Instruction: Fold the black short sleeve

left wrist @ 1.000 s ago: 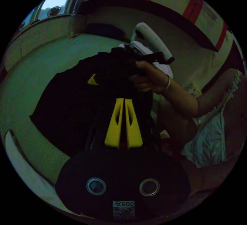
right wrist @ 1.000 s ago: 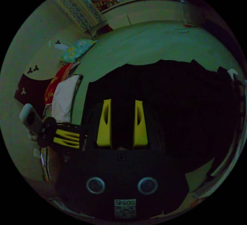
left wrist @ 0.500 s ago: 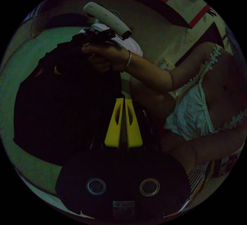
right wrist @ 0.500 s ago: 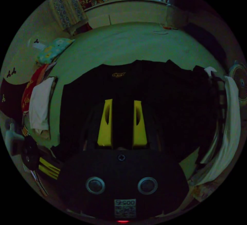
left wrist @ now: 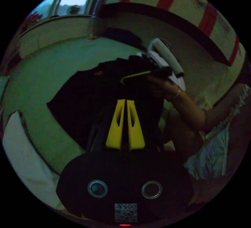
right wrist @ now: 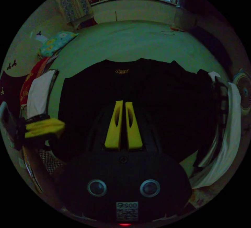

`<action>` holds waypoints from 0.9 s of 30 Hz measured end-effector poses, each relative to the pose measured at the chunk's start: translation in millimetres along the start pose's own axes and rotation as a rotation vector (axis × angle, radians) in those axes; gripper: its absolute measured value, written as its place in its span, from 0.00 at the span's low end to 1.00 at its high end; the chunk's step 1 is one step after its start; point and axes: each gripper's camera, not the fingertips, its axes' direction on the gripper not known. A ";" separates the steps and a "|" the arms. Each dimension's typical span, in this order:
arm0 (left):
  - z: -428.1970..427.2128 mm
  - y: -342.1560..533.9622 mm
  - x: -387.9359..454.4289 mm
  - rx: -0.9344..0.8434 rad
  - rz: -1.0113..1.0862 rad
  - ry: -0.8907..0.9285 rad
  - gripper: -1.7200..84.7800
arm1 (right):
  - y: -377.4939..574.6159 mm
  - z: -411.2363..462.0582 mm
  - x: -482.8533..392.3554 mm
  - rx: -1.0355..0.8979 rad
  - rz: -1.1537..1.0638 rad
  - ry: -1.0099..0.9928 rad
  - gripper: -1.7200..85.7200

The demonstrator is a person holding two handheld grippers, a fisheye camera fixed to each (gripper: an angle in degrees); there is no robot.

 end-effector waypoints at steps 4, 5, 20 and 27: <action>-3.3 2.5 -10.1 0.019 -0.107 -0.122 0.03 | 2.7 -2.8 -25.3 -0.005 -0.051 0.071 0.00; -3.5 3.1 -12.9 0.018 -0.143 -0.168 0.02 | 3.0 -2.9 -28.8 -0.008 -0.056 0.079 0.00; -4.6 19.8 -54.4 -0.001 -0.578 -0.454 0.04 | 14.6 -13.8 -112.7 -0.098 -0.297 0.033 0.00; 2.5 21.3 -61.4 -0.007 -0.620 -0.457 0.06 | 32.7 -29.5 -162.6 -0.139 -0.637 -0.199 0.00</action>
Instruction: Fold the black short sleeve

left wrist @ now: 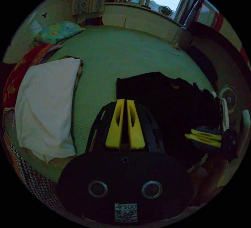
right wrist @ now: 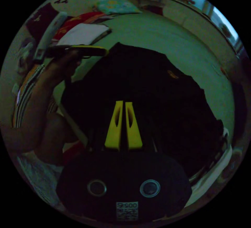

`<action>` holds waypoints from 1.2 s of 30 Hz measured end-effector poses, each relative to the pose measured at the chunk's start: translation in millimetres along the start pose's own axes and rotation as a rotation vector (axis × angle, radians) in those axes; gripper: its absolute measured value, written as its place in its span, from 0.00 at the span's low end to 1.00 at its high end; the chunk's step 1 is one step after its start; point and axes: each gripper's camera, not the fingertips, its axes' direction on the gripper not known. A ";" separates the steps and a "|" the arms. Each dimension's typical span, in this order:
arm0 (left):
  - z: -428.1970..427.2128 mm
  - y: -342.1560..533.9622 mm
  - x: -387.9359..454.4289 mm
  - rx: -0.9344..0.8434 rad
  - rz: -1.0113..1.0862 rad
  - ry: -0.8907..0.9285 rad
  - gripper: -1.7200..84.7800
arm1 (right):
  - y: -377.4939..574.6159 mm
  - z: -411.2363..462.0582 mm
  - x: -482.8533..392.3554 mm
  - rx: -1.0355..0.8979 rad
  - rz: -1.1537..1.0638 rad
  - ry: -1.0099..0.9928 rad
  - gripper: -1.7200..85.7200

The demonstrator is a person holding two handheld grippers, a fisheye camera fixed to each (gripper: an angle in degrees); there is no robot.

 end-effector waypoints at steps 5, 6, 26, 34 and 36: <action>4.2 0.8 -5.2 -0.006 -0.036 -0.014 0.08 | -10.7 3.0 -16.7 -0.049 -0.019 -0.070 0.00; 5.3 1.0 -6.1 -0.007 -0.040 -0.015 0.08 | -14.2 5.5 -18.6 -0.081 0.010 -0.087 0.00; 26.0 -4.5 -1.2 -0.056 -0.046 -0.047 0.08 | -50.9 3.1 -91.0 -0.182 0.333 -0.002 0.00; 28.1 -5.9 -4.9 -0.051 -0.067 0.024 0.08 | -14.9 -36.5 -160.6 -0.168 0.423 0.148 0.00; 28.8 -5.7 -3.3 -0.045 -0.044 -0.005 0.08 | -9.2 -39.2 -173.0 -0.186 0.453 0.170 0.00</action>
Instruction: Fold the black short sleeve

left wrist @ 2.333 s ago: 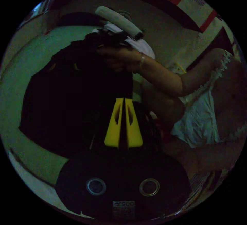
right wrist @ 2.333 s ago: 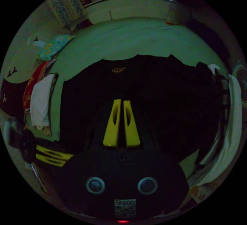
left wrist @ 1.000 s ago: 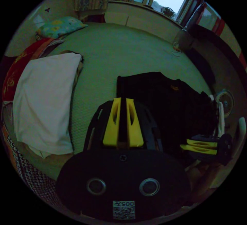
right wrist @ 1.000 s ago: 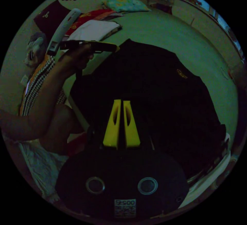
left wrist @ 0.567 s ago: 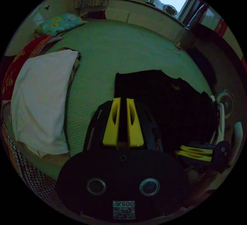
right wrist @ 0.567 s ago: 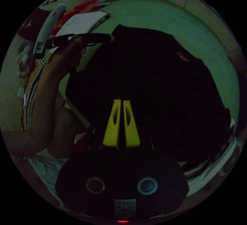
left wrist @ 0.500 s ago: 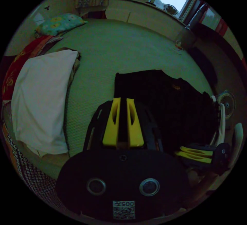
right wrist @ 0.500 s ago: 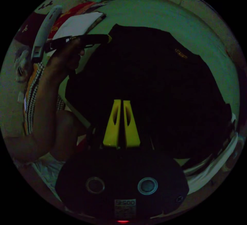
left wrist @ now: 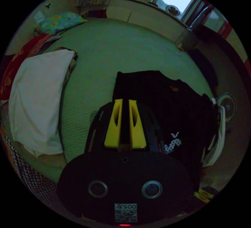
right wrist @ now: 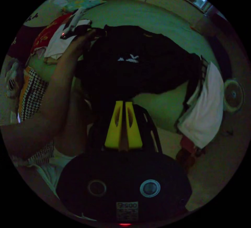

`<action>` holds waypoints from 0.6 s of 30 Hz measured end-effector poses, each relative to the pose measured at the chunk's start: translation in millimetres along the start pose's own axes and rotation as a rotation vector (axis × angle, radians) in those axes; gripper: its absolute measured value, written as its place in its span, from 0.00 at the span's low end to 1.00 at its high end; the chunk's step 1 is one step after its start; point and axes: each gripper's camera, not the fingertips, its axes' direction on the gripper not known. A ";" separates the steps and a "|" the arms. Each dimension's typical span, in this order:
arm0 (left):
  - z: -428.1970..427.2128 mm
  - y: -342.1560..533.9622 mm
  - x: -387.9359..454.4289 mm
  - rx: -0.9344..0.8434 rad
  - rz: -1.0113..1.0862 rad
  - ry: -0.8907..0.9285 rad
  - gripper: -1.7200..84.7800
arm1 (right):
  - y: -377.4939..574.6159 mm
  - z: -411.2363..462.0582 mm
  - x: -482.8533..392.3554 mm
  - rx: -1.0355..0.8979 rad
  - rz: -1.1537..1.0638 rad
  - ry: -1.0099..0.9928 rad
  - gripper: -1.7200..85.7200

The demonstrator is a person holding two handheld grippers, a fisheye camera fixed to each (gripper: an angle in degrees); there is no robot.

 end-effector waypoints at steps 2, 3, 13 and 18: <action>0.4 0.1 1.4 0.000 0.022 -0.024 0.08 | 8.6 -1.7 -8.6 -0.007 0.018 0.029 0.00; 0.0 0.5 1.7 0.004 0.031 -0.033 0.08 | 12.3 -0.8 -14.8 -0.019 0.019 0.035 0.00; 3.5 -6.9 -15.7 -0.001 0.037 -0.007 0.08 | -16.4 12.0 -43.6 -0.282 -0.097 -0.016 0.00; 2.9 -15.1 -36.7 0.009 0.011 0.047 0.08 | -70.4 -16.2 -46.8 -0.257 -0.182 -0.098 0.00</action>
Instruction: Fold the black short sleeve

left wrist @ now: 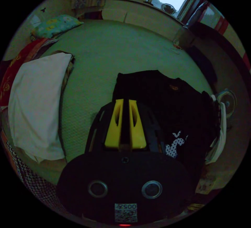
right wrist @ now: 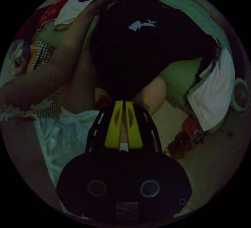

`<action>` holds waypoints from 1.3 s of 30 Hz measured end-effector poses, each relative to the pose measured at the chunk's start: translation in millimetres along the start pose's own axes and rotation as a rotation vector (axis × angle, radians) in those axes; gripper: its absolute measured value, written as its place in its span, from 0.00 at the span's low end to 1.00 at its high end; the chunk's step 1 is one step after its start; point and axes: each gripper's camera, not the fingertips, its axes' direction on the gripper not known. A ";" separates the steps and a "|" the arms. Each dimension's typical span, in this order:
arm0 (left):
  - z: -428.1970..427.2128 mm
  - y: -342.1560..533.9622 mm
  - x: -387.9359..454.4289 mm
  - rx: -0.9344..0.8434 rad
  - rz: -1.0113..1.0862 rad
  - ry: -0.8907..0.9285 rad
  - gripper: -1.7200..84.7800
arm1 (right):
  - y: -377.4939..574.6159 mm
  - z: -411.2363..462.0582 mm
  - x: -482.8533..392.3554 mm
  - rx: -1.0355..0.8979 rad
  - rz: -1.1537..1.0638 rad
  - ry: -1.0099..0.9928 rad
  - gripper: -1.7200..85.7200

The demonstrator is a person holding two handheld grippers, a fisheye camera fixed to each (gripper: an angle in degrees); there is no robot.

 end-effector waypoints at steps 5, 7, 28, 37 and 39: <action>-6.2 -4.4 -17.7 0.012 0.011 0.052 0.08 | -79.2 -52.8 2.8 0.265 -0.078 0.140 0.00; -11.5 -5.0 -23.3 0.043 0.015 0.039 0.08 | -129.2 -65.3 6.7 0.360 -0.083 0.184 0.01; -39.1 -10.6 -93.3 0.081 -0.052 0.106 0.07 | -444.2 -43.6 92.0 0.325 0.179 0.123 0.11; -56.2 -3.7 -102.3 0.086 -0.050 0.117 0.07 | -446.4 -70.2 106.6 0.444 0.147 0.100 0.01; -62.2 -0.4 -105.4 0.092 -0.061 0.120 0.07 | -437.2 -80.4 108.7 0.526 0.173 0.080 0.01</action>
